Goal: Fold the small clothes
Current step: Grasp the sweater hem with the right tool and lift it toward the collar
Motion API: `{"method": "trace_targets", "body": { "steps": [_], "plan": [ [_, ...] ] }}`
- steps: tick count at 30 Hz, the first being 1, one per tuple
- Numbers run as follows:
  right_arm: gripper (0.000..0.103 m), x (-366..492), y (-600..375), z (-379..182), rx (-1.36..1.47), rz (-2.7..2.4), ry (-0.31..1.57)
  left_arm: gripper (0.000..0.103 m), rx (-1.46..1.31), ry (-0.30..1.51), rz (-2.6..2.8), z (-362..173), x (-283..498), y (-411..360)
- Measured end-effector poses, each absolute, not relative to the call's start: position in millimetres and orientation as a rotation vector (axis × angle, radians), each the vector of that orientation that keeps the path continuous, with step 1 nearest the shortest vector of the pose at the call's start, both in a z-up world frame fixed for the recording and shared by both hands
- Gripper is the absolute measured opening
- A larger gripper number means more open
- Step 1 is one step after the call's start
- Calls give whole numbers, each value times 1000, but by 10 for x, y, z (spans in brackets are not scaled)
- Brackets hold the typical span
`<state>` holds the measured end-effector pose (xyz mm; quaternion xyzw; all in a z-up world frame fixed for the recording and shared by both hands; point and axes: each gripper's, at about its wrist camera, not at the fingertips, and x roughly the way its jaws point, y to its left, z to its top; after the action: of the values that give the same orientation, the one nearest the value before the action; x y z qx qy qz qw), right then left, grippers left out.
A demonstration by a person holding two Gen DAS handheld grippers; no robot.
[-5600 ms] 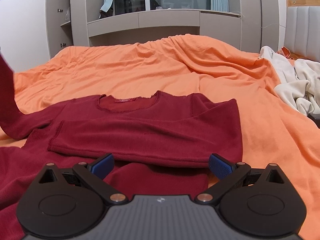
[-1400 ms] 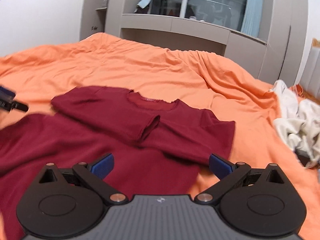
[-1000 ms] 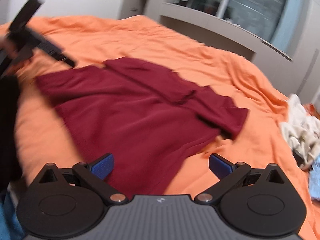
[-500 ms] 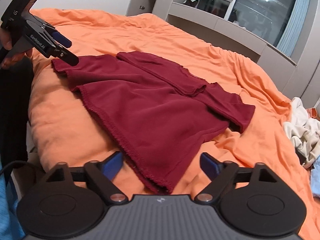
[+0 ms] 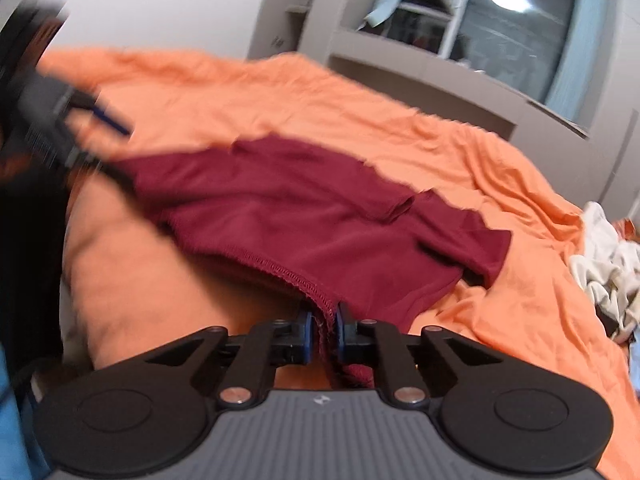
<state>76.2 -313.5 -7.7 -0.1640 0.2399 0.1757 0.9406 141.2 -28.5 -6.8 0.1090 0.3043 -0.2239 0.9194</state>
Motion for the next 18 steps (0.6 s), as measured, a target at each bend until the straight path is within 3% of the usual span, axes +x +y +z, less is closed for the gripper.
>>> {"method": "trace_targets", "body": {
  "steps": [12, 18],
  "plan": [
    [11, 983, -3411, 412, -166, 283, 363, 102, 403, 628, -447, -309, 1362, -618],
    [11, 978, -3442, 422, -150, 269, 353, 91, 456, 597, -394, -325, 1387, -628]
  ]
}}
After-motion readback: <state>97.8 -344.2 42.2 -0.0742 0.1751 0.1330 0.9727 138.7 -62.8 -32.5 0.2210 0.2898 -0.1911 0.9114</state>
